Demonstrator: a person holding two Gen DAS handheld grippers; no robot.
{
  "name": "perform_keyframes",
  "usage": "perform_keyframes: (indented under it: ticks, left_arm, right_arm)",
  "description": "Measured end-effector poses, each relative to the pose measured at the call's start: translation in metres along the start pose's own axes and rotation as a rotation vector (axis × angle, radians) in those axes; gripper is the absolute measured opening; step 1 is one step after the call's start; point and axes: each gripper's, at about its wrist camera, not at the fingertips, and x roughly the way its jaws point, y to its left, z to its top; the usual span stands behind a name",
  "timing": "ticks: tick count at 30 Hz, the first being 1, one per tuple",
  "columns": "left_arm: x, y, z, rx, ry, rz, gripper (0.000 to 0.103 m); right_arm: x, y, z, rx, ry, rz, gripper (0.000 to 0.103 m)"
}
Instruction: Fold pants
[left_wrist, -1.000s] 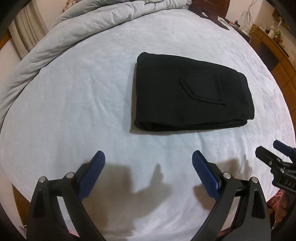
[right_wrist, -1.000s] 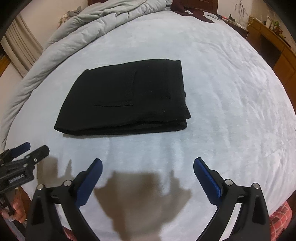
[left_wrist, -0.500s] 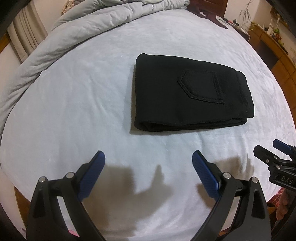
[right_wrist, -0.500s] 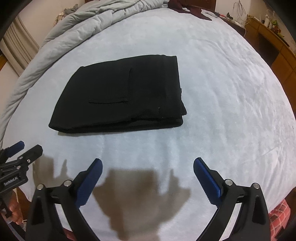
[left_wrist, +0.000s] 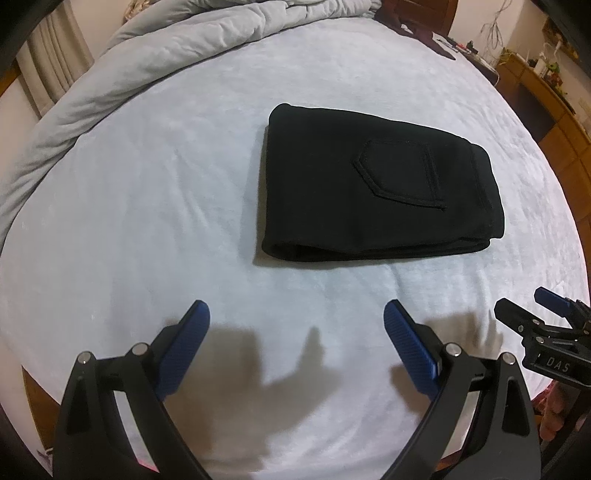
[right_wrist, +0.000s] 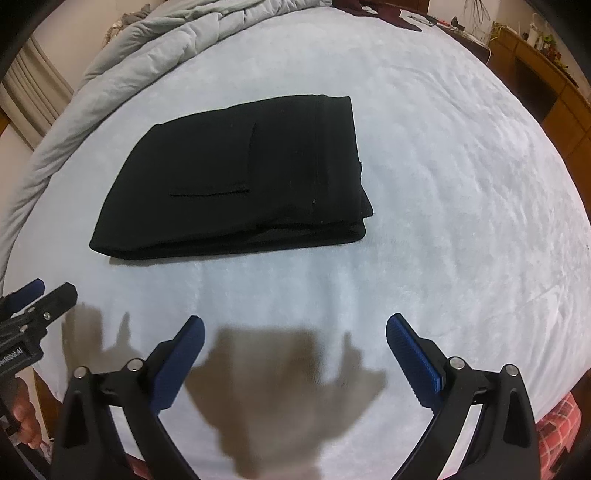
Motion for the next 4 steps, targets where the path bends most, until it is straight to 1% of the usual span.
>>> perform_keyframes:
  ticks: [4]
  left_arm:
    - [-0.0010,-0.0005,-0.0005,0.000,-0.003,-0.003,0.095]
  right_arm:
    - [0.0011,-0.0019,0.0001,0.005,0.003,-0.005,0.099]
